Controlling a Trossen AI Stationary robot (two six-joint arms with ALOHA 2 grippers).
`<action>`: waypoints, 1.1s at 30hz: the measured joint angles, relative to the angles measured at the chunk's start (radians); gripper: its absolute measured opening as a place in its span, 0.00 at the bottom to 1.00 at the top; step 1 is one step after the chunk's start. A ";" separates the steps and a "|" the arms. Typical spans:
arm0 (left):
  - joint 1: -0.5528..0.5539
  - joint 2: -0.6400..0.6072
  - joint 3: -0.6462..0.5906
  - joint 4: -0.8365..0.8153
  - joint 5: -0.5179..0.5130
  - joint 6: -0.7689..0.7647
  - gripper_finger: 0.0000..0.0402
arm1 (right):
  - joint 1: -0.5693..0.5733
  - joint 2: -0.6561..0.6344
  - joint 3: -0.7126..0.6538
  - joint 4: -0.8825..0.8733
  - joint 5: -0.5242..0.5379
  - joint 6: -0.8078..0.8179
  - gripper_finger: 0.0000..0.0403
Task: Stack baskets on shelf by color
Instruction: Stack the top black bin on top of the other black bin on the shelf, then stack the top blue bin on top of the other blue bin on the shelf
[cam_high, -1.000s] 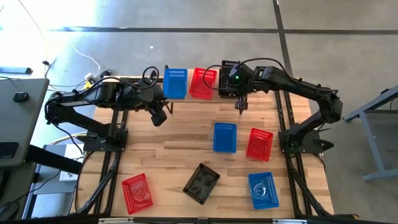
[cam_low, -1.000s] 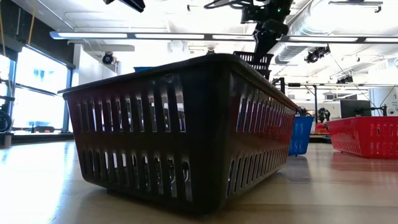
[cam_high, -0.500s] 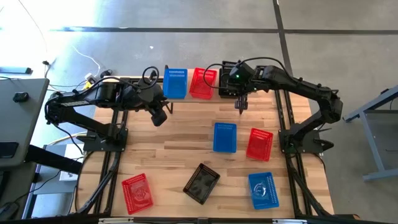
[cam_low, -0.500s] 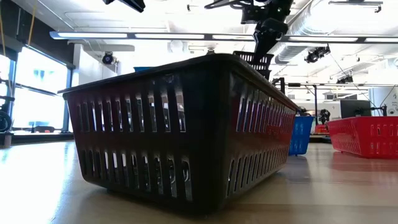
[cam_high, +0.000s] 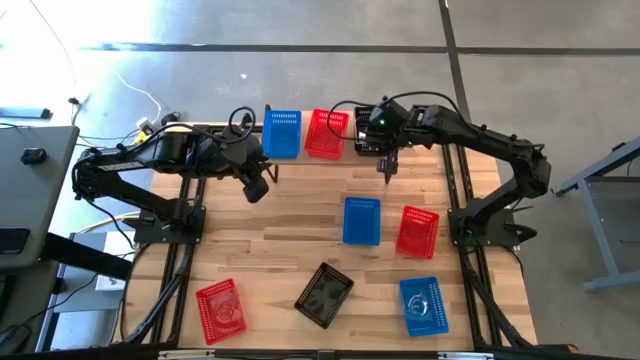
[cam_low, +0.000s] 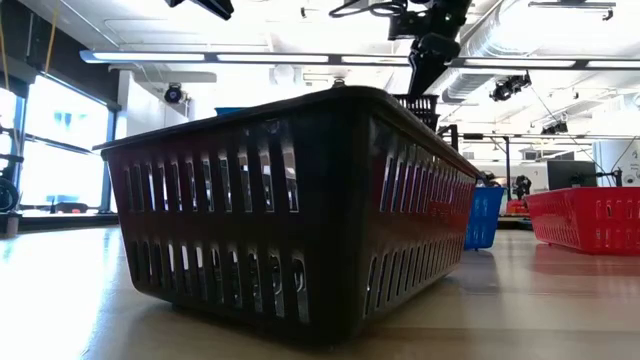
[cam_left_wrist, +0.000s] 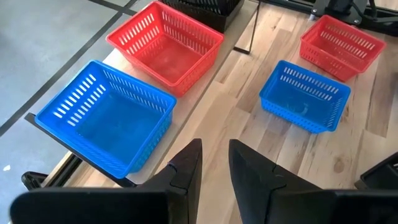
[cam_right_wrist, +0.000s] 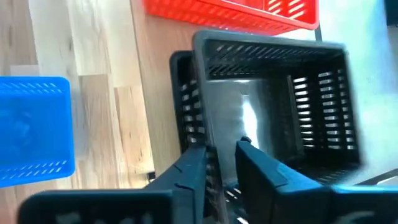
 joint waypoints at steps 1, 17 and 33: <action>0.000 0.000 0.000 0.000 0.000 -0.008 0.18 | 0.000 0.000 0.000 0.004 -0.003 0.000 0.21; 0.000 0.000 0.000 0.000 0.000 -0.020 0.18 | 0.079 -0.002 0.119 -0.121 -0.048 0.265 0.28; 0.000 0.000 0.000 -0.004 0.158 0.212 0.29 | 0.288 -0.002 0.121 -0.149 -0.146 1.014 0.28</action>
